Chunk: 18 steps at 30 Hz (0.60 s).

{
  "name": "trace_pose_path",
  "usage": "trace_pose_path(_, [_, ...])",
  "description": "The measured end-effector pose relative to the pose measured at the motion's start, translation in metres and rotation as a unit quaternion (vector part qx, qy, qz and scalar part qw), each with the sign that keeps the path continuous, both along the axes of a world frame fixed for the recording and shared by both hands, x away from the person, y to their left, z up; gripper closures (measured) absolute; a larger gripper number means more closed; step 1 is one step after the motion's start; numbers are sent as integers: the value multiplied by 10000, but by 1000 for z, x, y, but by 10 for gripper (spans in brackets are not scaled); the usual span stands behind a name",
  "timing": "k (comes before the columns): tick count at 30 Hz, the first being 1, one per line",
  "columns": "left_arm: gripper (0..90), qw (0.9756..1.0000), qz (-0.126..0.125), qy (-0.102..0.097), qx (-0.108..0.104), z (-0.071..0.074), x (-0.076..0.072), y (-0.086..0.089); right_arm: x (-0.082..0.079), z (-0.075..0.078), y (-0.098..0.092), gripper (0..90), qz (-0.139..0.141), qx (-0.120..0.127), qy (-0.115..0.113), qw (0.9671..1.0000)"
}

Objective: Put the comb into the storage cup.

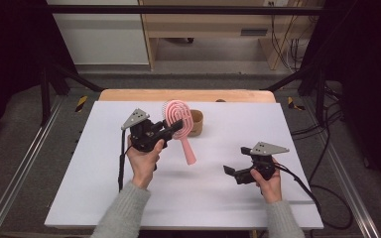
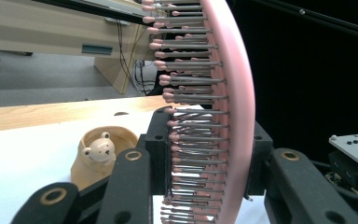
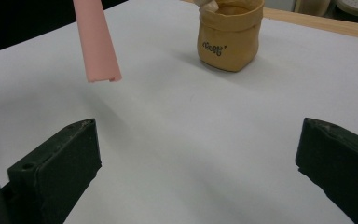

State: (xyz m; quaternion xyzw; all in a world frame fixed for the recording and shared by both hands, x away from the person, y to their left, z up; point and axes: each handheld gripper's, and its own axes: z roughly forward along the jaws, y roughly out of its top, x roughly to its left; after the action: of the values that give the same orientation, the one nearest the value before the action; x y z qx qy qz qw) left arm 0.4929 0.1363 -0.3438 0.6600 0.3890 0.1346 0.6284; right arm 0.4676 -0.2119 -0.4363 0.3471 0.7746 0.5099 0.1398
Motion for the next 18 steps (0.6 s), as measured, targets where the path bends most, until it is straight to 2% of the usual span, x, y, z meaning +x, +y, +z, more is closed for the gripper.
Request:
trace_pose_path(8, [631, 10000, 26, -8, -9, 4, 2, 3, -1, -4, -13, 4, -202, -50, -2, 9998])
trace_pose_path(18, [631, 10000, 37, 5, -13, 6, 8, 6, -2, -9, -24, 4, -257, -51, 50, 9996])
